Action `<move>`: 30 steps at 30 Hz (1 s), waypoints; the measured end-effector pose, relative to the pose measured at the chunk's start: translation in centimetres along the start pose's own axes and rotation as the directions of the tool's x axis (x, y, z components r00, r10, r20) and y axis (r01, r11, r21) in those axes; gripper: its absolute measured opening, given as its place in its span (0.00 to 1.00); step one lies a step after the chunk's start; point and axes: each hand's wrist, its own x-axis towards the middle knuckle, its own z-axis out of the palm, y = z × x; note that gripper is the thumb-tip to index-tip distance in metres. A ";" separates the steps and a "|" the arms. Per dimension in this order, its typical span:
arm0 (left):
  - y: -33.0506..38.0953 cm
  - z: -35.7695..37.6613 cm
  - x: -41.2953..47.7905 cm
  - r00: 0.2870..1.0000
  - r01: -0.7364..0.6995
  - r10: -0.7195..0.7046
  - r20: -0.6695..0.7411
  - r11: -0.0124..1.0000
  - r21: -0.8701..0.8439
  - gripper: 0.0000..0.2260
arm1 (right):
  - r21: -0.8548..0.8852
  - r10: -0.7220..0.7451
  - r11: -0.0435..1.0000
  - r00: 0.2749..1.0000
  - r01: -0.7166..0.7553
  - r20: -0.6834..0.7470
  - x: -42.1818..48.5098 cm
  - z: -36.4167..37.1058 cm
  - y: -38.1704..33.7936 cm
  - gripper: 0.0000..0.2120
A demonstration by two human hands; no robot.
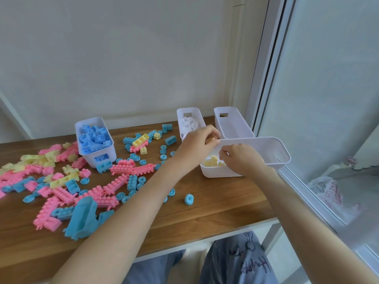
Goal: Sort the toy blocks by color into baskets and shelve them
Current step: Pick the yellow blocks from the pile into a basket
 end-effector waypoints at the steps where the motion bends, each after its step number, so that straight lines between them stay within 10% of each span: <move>1: 0.0 0.4 -0.2 0.993 -0.003 -0.006 0.114 0.997 0.077 0.08 | 0.017 -0.009 1.000 1.000 0.009 -0.007 0.1 0.1 -0.3 0.13; 6: -1.7 0.1 -1.1 0.966 0.096 -0.134 0.222 0.980 0.176 0.11 | 0.104 -0.047 0.993 0.997 0.053 -0.058 0.5 0.3 -1.9 0.12; 17: -8.0 -10.5 -9.1 0.957 0.111 -0.062 -0.285 0.981 0.159 0.13 | 0.400 -0.400 0.805 0.899 0.438 -0.179 2.2 0.4 -15.5 0.10; 26: -19.3 -20.8 -22.7 0.580 0.696 -0.408 -0.705 0.698 0.169 0.15 | 0.595 -0.606 0.654 0.794 0.467 0.044 5.4 5.6 -27.8 0.15; 30: -23.2 -22.6 -26.1 0.517 0.802 -0.469 -0.716 0.557 0.214 0.22 | 0.637 -0.637 0.632 0.764 0.441 0.104 6.9 6.7 -31.3 0.21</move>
